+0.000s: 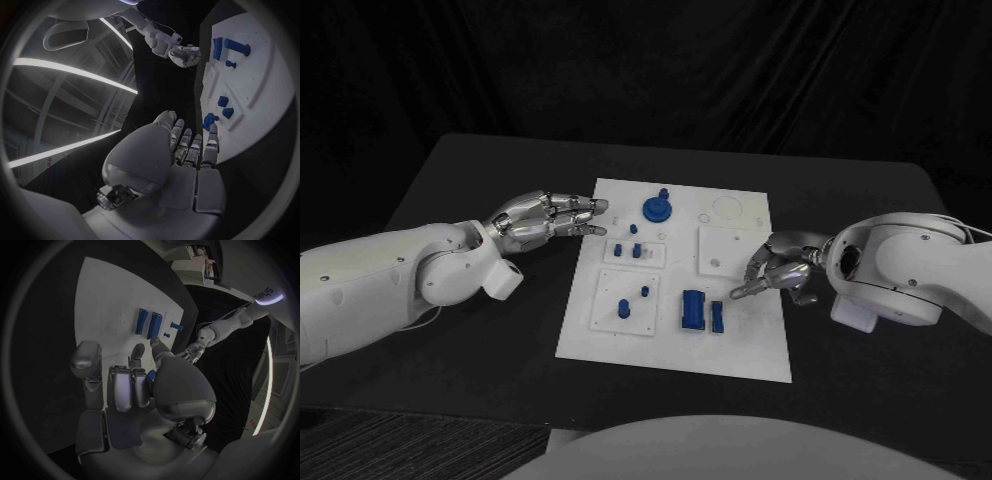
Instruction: Assemble the parts on the task board
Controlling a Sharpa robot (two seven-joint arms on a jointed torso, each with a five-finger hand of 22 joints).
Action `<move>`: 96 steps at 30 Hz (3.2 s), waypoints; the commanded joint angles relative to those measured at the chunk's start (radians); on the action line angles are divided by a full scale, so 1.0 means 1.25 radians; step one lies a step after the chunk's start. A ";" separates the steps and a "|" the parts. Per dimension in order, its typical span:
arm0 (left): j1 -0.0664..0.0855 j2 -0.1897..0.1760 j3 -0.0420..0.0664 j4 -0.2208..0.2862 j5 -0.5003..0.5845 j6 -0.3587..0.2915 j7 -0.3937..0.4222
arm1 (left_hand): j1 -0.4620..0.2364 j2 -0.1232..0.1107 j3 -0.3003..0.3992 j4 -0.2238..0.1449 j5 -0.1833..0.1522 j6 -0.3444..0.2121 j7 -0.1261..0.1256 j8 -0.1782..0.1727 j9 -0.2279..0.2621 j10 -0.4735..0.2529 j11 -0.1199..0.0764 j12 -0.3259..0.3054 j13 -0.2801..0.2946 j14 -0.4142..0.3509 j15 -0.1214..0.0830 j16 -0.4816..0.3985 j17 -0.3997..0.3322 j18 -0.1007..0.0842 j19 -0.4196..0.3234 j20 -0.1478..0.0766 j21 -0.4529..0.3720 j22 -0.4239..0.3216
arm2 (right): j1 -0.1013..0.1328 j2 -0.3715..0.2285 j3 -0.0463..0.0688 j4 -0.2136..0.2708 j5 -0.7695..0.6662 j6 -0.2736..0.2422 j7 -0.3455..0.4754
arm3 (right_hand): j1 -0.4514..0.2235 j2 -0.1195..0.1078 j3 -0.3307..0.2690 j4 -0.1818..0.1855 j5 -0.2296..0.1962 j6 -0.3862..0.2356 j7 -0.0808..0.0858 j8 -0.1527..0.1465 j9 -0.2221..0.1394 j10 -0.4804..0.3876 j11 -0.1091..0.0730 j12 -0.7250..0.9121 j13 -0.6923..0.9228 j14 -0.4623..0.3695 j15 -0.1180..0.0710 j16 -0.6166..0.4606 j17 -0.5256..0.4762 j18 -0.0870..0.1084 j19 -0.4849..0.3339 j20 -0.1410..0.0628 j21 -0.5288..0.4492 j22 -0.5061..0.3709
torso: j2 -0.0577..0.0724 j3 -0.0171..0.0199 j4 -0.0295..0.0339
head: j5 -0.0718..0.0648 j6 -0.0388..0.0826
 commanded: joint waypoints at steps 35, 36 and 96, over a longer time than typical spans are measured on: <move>-0.003 0.000 0.001 0.000 0.004 0.013 0.007 | -0.003 -0.003 0.014 -0.002 0.007 -0.001 0.002 0.001 0.000 0.001 0.004 0.000 0.000 0.001 0.005 0.005 0.000 0.009 0.001 0.000 0.004 -0.003 | -0.073 0.050 0.000 -0.020 -0.125 0.069 -0.025 | -0.023 -0.023 -0.057 0.110 -0.039 0.263 -0.026 0.443 0.278 0.084 -0.025 0.003 0.211 0.044 -0.020 -0.002 -0.003 0.011 -0.002 -0.017 -0.021 0.085 | 0.000 -0.0001 0.0011 | -0.002 0.000; -0.003 0.000 0.001 0.001 0.004 0.013 0.007 | -0.003 -0.003 0.014 -0.002 0.007 -0.001 0.002 0.001 0.000 0.001 0.004 0.000 0.000 0.001 0.005 0.005 0.000 0.009 0.001 0.000 0.004 -0.003 | -0.073 0.051 0.000 -0.021 -0.125 0.068 -0.026 | -0.023 -0.022 -0.058 0.111 -0.039 0.263 -0.026 0.443 0.278 0.084 -0.025 0.003 0.211 0.044 -0.020 -0.002 -0.004 0.011 -0.002 -0.017 -0.021 0.085 | 0.000 -0.0001 0.0012 | -0.001 0.000; -0.003 -0.012 0.001 0.010 0.004 -0.007 0.029 | -0.008 -0.007 0.030 -0.009 0.009 0.012 0.004 0.005 0.001 0.012 0.008 0.011 0.002 0.007 0.007 0.010 0.001 0.009 0.006 0.001 0.007 0.000 | -0.095 0.063 0.000 -0.041 -0.077 0.071 0.067 | 0.071 0.037 -0.072 0.038 -0.039 0.259 -0.029 0.452 0.276 0.084 -0.028 0.003 0.211 0.045 -0.023 -0.003 -0.003 0.010 0.000 -0.020 -0.020 0.086 | 0.000 -0.0002 -0.0005 | 0.000 0.000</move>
